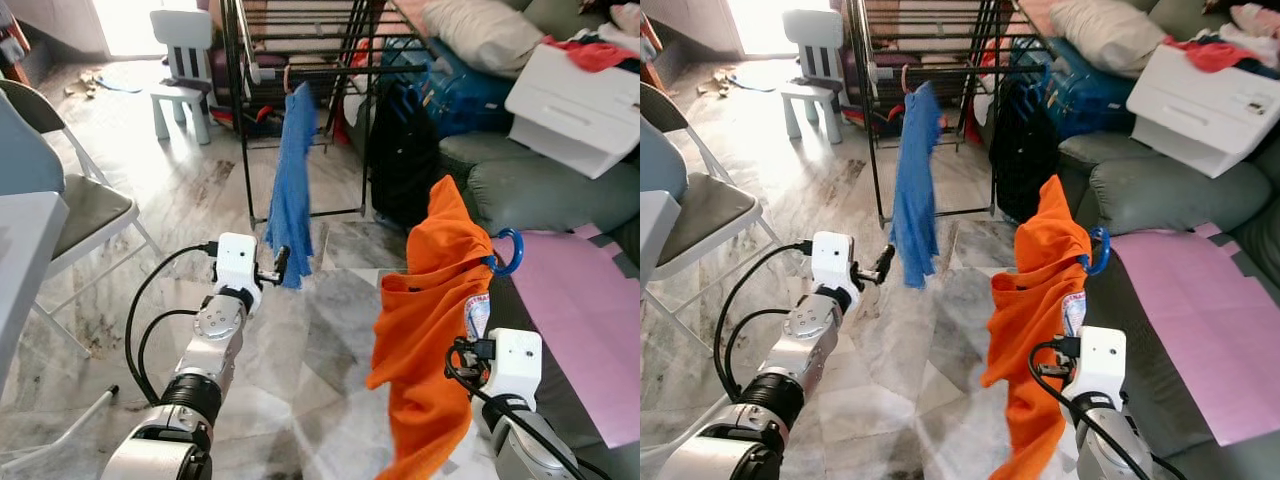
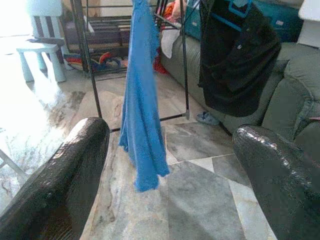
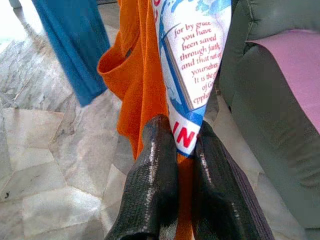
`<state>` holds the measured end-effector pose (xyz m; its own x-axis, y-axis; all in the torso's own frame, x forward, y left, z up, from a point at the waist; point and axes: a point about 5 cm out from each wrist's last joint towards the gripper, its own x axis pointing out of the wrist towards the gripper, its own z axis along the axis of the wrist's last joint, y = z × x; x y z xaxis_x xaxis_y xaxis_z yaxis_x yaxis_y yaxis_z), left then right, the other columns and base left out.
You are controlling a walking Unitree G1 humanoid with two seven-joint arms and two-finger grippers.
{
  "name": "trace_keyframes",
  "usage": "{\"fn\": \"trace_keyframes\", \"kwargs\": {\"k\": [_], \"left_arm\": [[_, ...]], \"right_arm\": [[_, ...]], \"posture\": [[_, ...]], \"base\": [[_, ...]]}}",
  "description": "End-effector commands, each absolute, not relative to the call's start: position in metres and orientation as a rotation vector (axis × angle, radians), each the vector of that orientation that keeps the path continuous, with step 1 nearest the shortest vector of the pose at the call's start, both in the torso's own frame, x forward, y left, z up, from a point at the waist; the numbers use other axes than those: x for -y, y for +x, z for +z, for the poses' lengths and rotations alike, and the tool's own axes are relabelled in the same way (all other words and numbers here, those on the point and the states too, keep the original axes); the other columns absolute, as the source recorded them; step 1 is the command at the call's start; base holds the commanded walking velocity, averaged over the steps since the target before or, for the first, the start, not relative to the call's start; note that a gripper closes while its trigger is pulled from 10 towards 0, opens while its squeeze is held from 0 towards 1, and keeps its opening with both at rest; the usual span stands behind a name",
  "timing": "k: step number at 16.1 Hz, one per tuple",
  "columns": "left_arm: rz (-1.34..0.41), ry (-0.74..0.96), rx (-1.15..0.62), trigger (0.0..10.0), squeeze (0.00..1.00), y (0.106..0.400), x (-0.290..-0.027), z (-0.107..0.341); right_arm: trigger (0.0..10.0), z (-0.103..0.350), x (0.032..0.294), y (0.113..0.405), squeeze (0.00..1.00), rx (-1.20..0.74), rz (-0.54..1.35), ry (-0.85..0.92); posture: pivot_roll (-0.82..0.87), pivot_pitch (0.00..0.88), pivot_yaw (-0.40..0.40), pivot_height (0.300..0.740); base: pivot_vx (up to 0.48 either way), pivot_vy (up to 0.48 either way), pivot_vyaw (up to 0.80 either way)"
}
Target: Hang hanger
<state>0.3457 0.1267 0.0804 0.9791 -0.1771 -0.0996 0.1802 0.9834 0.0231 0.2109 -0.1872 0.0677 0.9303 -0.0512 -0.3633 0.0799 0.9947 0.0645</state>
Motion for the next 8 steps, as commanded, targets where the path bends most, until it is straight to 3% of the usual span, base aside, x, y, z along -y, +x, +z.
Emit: {"fn": "trace_keyframes", "kwargs": {"k": [1,6,8], "left_arm": [[-0.186,0.044,-0.098,10.0,0.0,0.346,-0.126,0.081],[-0.311,0.151,-0.052,10.0,0.0,0.352,-0.119,0.094],[-0.329,0.198,-0.04,10.0,0.0,0.359,-0.129,0.104]], "right_arm": [[10.0,0.078,0.188,0.215,0.0,-0.325,-0.061,0.079],[10.0,0.078,0.188,0.217,0.0,-0.328,-0.052,0.073],[10.0,0.077,0.19,0.217,0.0,-0.328,-0.054,0.072]], "posture": [[-0.05,0.0,-0.046,0.74],[-0.03,0.0,-0.051,0.74],[-0.02,0.0,-0.046,0.74]], "base": [[0.311,0.0,0.0],[0.313,0.0,0.55],[0.311,0.0,0.0]]}}
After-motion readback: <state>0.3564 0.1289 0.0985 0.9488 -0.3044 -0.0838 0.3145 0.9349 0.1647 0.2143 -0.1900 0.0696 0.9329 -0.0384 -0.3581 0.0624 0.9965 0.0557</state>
